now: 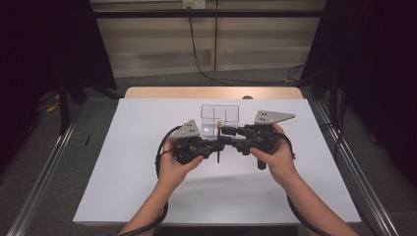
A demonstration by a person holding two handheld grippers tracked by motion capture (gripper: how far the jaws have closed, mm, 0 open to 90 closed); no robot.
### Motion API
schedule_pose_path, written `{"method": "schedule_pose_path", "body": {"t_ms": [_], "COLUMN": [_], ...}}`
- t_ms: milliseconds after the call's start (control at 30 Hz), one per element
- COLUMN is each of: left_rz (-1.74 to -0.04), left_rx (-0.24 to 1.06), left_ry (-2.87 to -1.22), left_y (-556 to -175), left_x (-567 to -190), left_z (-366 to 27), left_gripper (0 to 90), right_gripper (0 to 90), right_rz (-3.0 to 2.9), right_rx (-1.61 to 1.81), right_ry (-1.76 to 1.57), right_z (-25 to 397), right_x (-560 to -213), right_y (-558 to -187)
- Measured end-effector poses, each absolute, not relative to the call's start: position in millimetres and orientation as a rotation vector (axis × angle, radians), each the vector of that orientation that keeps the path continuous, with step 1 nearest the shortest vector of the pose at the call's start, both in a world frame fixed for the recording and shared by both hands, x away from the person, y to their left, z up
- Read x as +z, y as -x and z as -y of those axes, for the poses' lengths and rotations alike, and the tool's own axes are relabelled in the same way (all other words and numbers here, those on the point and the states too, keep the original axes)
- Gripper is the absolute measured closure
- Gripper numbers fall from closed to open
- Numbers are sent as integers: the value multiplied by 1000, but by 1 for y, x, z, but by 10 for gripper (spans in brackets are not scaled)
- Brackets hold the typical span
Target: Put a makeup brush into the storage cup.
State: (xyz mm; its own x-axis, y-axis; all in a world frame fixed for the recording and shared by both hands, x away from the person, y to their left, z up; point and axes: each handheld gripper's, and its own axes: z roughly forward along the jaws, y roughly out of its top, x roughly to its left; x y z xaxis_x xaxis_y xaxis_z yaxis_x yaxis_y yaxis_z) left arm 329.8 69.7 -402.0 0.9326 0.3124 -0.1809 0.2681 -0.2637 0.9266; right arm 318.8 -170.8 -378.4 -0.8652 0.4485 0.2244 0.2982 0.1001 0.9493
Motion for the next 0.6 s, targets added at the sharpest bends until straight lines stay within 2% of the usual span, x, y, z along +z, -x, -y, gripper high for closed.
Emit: {"method": "schedule_pose_path", "body": {"t_ms": [33, 233, 367, 600], "left_rz": [-428, -424, -423, -428], "left_rx": [48, 47, 43, 23], "left_ry": [-1861, -1866, -1862, -1839], "left_y": [-330, -329, -329, -329], "left_x": [-402, -403, -403, -404], "left_z": [-70, -68, -68, -69], "left_gripper": [831, 831, 830, 813], "right_gripper": [666, 720, 828, 842], "right_rz": [-2237, -2248, -2250, -2256], "right_rx": [1879, 1867, 1870, 1894], "right_ry": [-759, -739, -745, -746], "right_z": [170, 164, 164, 164], "right_x": [-379, -378, -378, -378], "right_y": [-319, -319, -319, -321]}}
